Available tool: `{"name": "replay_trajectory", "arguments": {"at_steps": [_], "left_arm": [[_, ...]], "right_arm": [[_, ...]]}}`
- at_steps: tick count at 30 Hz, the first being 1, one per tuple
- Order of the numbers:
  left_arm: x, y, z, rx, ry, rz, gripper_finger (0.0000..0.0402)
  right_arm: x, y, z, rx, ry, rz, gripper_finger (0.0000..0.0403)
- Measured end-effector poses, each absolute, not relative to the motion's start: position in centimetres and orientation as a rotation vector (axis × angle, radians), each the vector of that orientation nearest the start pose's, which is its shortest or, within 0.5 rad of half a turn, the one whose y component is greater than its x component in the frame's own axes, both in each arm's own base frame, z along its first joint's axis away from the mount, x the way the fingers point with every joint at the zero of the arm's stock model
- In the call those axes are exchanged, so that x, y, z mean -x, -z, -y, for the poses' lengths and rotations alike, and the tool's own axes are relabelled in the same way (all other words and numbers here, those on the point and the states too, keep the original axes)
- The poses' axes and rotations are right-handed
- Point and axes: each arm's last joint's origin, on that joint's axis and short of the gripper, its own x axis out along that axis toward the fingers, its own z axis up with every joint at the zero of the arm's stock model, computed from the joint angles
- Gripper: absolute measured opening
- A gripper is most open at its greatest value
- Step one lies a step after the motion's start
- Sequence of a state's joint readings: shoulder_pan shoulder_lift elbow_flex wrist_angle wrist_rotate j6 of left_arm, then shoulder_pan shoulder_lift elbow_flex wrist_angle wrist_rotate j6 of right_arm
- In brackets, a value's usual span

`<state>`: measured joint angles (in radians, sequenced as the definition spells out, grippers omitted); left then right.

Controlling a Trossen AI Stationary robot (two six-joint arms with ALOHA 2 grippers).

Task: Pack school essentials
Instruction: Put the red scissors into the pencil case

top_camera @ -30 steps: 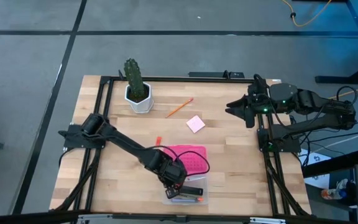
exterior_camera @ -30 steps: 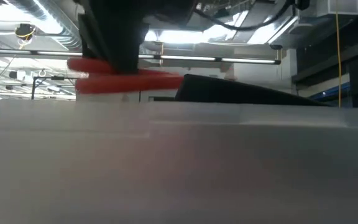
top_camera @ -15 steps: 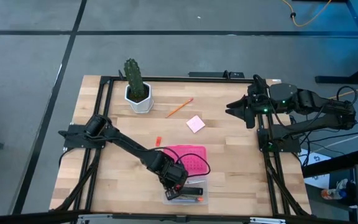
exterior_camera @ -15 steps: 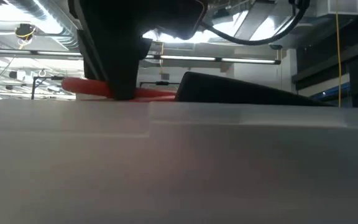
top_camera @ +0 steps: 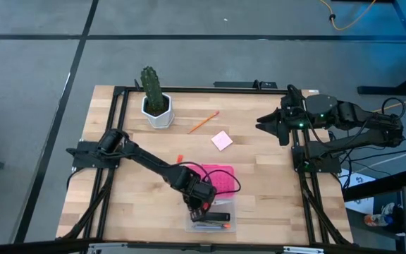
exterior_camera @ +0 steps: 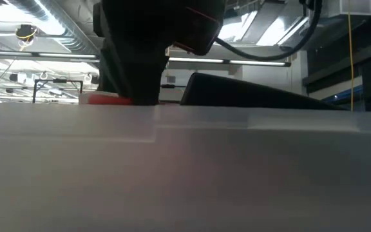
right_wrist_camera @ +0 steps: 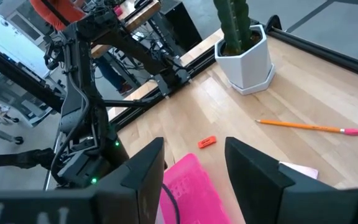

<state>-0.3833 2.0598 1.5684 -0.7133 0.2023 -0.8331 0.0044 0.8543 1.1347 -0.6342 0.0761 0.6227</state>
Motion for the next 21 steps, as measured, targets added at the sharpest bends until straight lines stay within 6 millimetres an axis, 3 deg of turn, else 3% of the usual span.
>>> {"name": "replay_trajectory", "arguments": {"at_steps": [4, 21], "left_arm": [[-38.9, -18.43, 16.56, 0.584, 0.024, -1.355, 0.0066], [-39.21, -18.68, 17.25, 0.601, 0.082, -1.312, 0.0101]], "right_arm": [[-15.61, -39.45, 0.16, -0.598, 0.178, -0.32, 0.0171], [-15.61, -39.45, 0.15, -0.576, 0.174, -0.322, 0.0171]]}}
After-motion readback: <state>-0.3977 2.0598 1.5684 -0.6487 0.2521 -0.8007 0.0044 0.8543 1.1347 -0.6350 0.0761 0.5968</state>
